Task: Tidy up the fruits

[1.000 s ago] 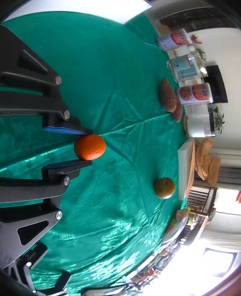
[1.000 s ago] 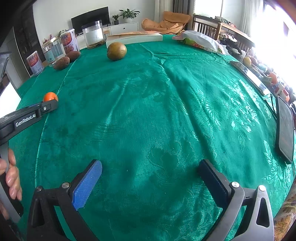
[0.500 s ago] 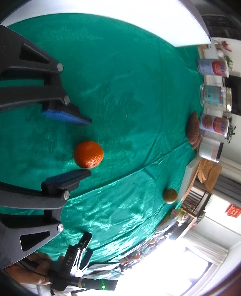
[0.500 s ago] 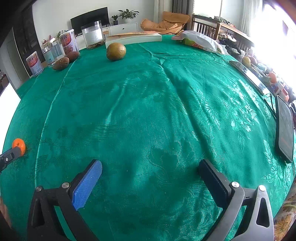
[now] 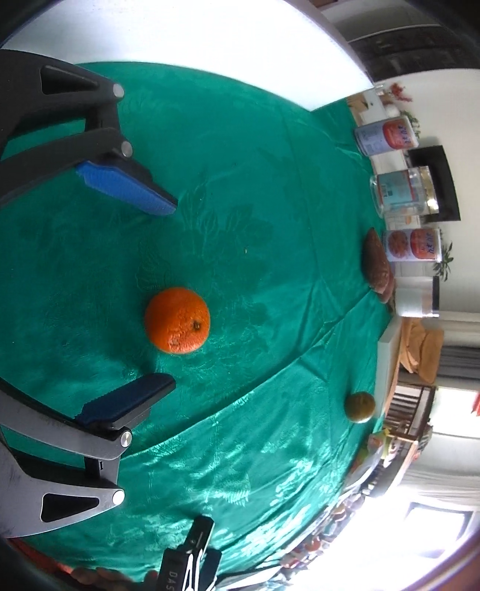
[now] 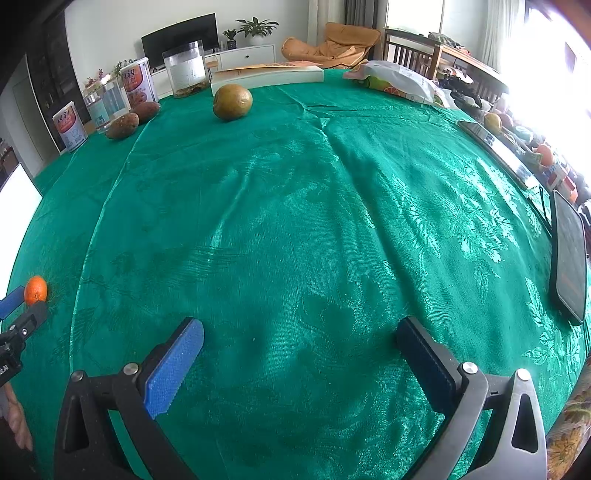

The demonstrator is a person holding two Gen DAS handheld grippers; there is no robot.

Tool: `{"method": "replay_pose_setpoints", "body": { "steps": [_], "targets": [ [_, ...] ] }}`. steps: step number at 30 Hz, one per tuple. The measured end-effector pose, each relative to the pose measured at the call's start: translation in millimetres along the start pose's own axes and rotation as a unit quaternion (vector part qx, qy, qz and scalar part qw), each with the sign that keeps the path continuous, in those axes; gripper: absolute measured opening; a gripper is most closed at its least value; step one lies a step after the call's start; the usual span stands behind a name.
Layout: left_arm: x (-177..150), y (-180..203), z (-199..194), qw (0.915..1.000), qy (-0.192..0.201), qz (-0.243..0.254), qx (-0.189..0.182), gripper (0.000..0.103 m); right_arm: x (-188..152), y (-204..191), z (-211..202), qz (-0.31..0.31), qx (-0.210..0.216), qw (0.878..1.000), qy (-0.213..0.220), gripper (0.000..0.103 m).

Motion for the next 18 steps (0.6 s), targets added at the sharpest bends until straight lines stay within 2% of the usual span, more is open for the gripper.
{"method": "replay_pose_setpoints", "body": {
  "steps": [3,6,8,11,12,14,18],
  "targets": [
    [0.1,-4.9,5.1,0.9999,-0.008,-0.008,0.010,0.099,-0.5,-0.3,0.4,-0.001,0.001,1.000,-0.002,0.103],
    [-1.3,-6.1,5.1,0.9998,-0.011,-0.008,0.014,0.102,0.1,-1.2,0.4,-0.008,0.006,1.000,-0.008,0.103],
    [-1.5,-6.6,5.4,0.9998,-0.011,-0.009,0.014,0.102,12.3,-3.6,-1.0,-0.008,0.025,1.000,-0.002,0.103],
    [-1.3,-6.7,5.5,0.9998,-0.011,-0.010,0.014,0.103,60.5,-13.8,-9.1,-0.011,0.054,0.998,0.036,0.103],
    [-1.5,-6.9,5.5,0.9998,-0.011,-0.010,0.014,0.103,80.3,-20.0,-8.8,-0.009,0.075,0.996,0.043,0.103],
    [-1.6,-7.2,5.6,0.9998,-0.011,-0.011,0.012,0.103,120.3,-30.3,0.2,0.013,0.123,0.991,0.044,0.103],
    [-1.7,-7.4,5.4,0.9998,-0.011,-0.012,0.012,0.103,185.1,-40.1,39.6,0.071,0.160,0.984,0.027,0.102]
  ]
}}
Point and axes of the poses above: each gripper's, at about its wrist camera, not at the fingertips, and z roughly the way its jaws point, y to its right, x to its top, the point moved 8 cm from there along z, roughly the way its jaws point, and after that the axes turned 1 degree about -z, right-handed, at the moved point
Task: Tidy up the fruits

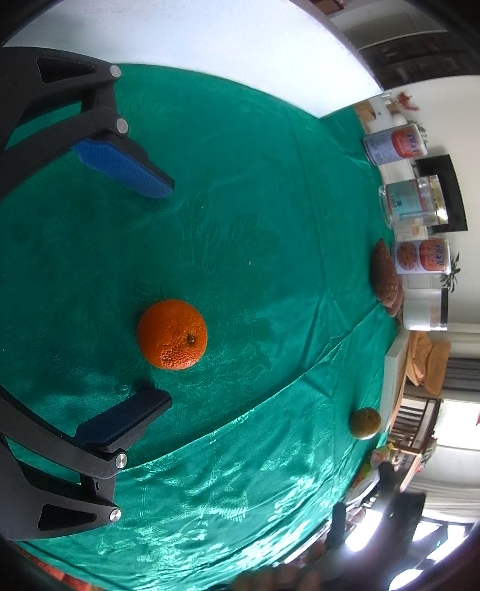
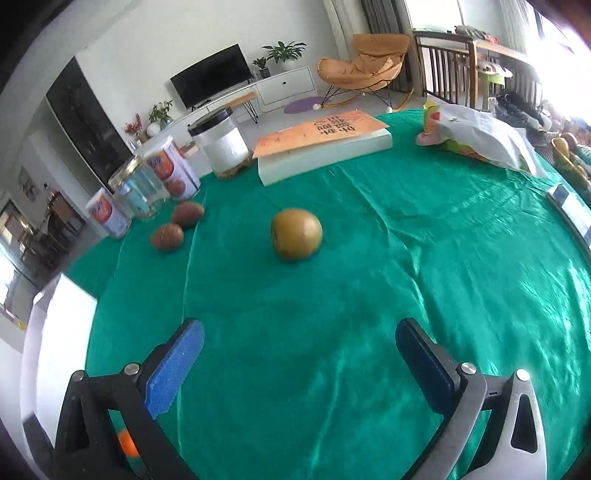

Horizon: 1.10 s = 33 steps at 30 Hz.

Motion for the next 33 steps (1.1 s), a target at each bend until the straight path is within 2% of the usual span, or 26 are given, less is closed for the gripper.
{"method": "replay_pose_setpoints", "body": {
  "steps": [2,4,7,9,10,12,14,16,19,20,22,25,27,29,30,33],
  "targets": [
    [0.0,-0.1,0.0,1.0000,0.000,0.000,0.000,0.103,16.8,3.4,25.9,0.052,0.023,0.998,-0.019,0.098],
    [0.0,-0.1,0.0,1.0000,0.000,0.000,0.000,0.103,27.0,11.7,46.5,0.111,0.039,0.992,-0.032,0.084],
    [0.1,-0.1,0.1,1.0000,0.000,0.000,0.000,0.103,32.0,19.0,68.6,0.168,0.055,0.983,-0.045,0.075],
    [0.1,-0.1,0.1,1.0000,0.000,0.000,0.000,0.103,32.9,16.8,80.2,0.186,0.074,0.978,-0.054,0.067],
    [0.1,0.0,0.1,1.0000,0.000,0.000,0.000,0.103,33.2,14.6,84.6,0.188,0.081,0.977,-0.058,0.059],
    [0.2,-0.1,0.1,1.0000,0.000,0.000,0.000,0.103,35.2,10.6,87.8,0.172,0.083,0.979,-0.065,0.050],
    [0.2,0.0,0.2,1.0000,0.000,0.000,0.000,0.103,34.4,2.7,82.7,0.142,0.085,0.984,-0.064,0.050],
    [0.2,0.0,0.1,1.0000,0.000,0.000,0.000,0.103,31.3,-11.0,67.5,0.084,0.085,0.992,-0.050,0.050],
    [0.3,0.2,0.1,1.0000,0.000,0.000,0.000,0.103,10.9,-33.5,35.4,-0.047,0.048,0.997,-0.035,0.049],
    [0.4,0.2,0.2,1.0000,0.000,0.000,0.000,0.103,-1.6,-42.4,23.1,-0.107,0.024,0.994,-0.025,0.049],
    [0.4,0.3,0.2,1.0000,0.000,0.000,0.000,0.103,-35.8,-56.8,2.2,-0.214,-0.022,0.976,-0.009,0.050],
    [0.5,0.4,0.2,1.0000,0.000,0.000,0.000,0.103,-93.2,-68.8,-15.2,-0.314,-0.048,0.948,0.002,0.050],
    [0.4,0.3,0.1,1.0000,0.000,0.000,0.000,0.103,-123.4,-71.4,-17.6,-0.343,-0.051,0.938,0.004,0.050],
    [0.5,0.5,0.1,1.0000,0.000,0.000,0.000,0.103,-143.1,-67.1,-20.9,-0.349,-0.055,0.936,0.007,0.050],
    [0.6,0.4,0.2,1.0000,0.000,0.000,0.000,0.103,-147.5,-66.0,-24.3,-0.349,-0.057,0.935,0.013,0.050],
    [0.7,0.3,-0.1,1.0000,0.000,0.000,0.001,0.103,-154.3,-59.1,-33.5,-0.324,-0.036,0.945,0.006,0.050]
  ]
}}
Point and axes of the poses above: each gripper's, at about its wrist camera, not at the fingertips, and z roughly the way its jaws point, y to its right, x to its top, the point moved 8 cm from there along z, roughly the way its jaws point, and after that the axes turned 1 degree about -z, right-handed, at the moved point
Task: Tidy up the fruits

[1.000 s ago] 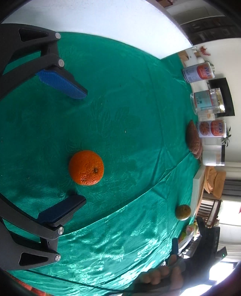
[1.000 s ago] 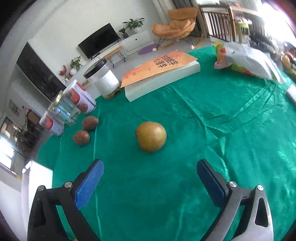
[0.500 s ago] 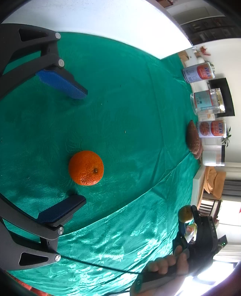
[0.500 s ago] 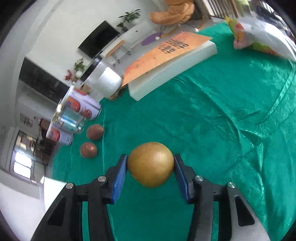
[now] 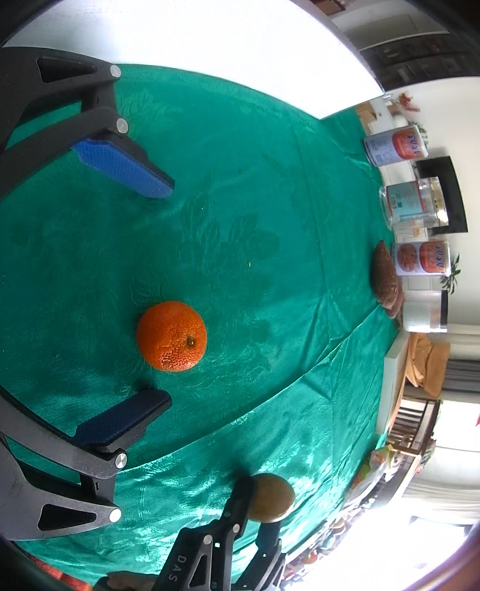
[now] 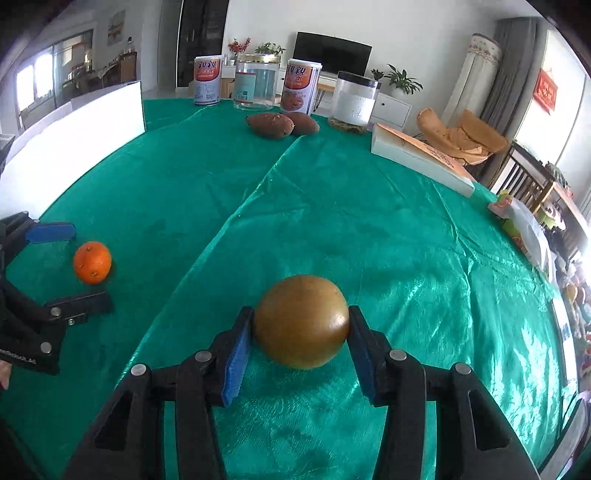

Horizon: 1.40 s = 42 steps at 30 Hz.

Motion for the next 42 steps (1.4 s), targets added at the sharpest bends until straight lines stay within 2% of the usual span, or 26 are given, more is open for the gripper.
{"method": "replay_pose_setpoints", "body": {
  "steps": [6,7,8,10,12,16,17,20,22,27,42],
  "targets": [
    [0.1,-0.1,0.1,1.0000,0.000,0.000,0.000,0.103,-7.0,1.4,-6.0,0.035,0.021,0.999,-0.008,0.050],
    [0.1,0.0,0.2,1.0000,0.000,0.000,0.000,0.103,-7.4,1.7,-7.5,0.047,0.029,0.998,-0.007,0.053],
    [0.1,0.0,0.2,1.0000,0.000,0.000,0.000,0.103,-6.8,1.7,-7.5,0.057,0.037,0.998,-0.006,0.057],
    [0.2,-0.1,0.3,1.0000,0.000,0.000,0.000,0.103,-7.1,1.8,-10.3,0.074,0.050,0.996,0.000,0.076],
    [0.2,-0.1,0.3,1.0000,0.000,0.000,0.000,0.103,-8.9,-0.2,-9.0,0.085,0.064,0.994,-0.001,0.080],
    [0.2,-0.1,0.4,1.0000,0.000,0.000,0.000,0.103,-18.5,-2.1,7.6,0.090,0.066,0.993,-0.029,0.083],
    [0.3,-0.1,0.3,1.0000,0.000,0.000,0.000,0.103,-16.7,-3.2,7.2,0.085,0.064,0.994,-0.020,0.085],
    [0.3,-0.1,0.3,1.0000,0.000,0.000,0.000,0.103,-13.7,-10.3,16.4,0.067,0.072,0.995,-0.032,0.102],
    [0.2,0.0,0.5,1.0000,0.000,0.000,0.000,0.103,-11.5,-16.9,21.7,0.018,0.053,0.998,-0.036,0.103],
    [0.4,-0.2,0.4,1.0000,0.000,0.000,0.000,0.103,-4.3,-14.7,29.4,-0.018,0.089,0.996,-0.024,0.103],
    [0.5,-0.1,0.4,1.0000,0.000,0.000,0.001,0.103,-2.6,-12.4,32.2,-0.022,0.091,0.995,-0.024,0.103]
  ]
}}
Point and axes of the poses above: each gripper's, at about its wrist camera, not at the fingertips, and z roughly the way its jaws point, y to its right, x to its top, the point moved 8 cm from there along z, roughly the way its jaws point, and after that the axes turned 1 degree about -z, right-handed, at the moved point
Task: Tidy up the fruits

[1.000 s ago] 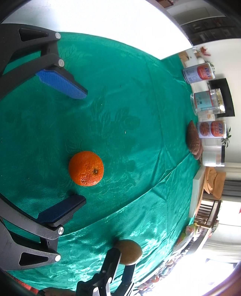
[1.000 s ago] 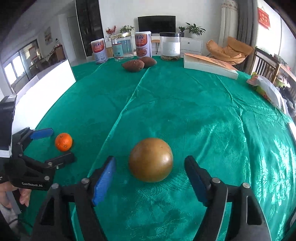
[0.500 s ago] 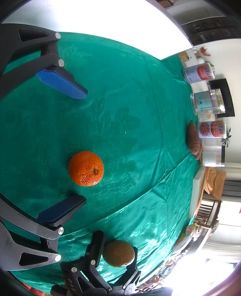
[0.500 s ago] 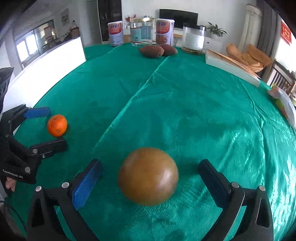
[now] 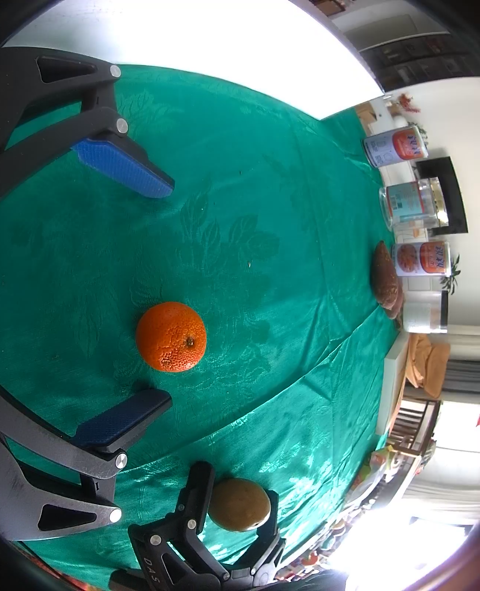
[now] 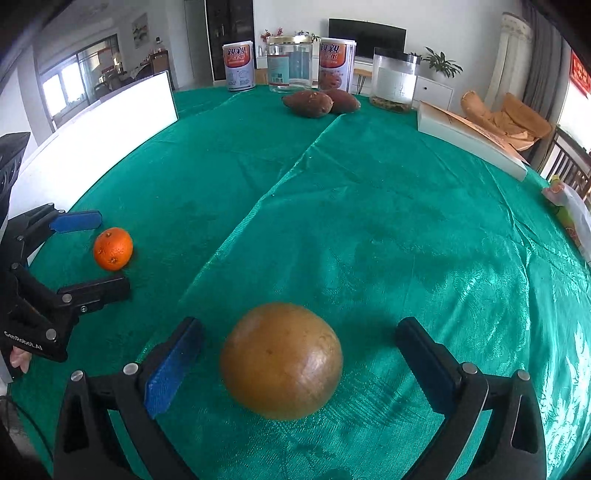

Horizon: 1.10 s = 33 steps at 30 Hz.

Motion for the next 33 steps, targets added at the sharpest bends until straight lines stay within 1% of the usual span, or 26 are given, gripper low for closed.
{"method": "replay_pose_setpoints", "body": {
  "steps": [30,32,33],
  "targets": [
    [0.0,0.5,0.2,1.0000,0.000,0.000,-0.001,0.103,-0.2,-0.3,0.0,0.000,0.000,1.000,0.000,0.103],
    [-0.9,-0.4,-1.7,0.9999,0.000,0.002,-0.010,0.102,-0.2,-0.5,-0.4,0.000,0.000,1.000,0.000,0.103],
    [-1.3,0.8,-3.4,0.9996,-0.004,0.007,-0.027,0.102,-0.2,-0.5,-0.5,0.000,0.000,1.000,0.000,0.103]
  ]
}}
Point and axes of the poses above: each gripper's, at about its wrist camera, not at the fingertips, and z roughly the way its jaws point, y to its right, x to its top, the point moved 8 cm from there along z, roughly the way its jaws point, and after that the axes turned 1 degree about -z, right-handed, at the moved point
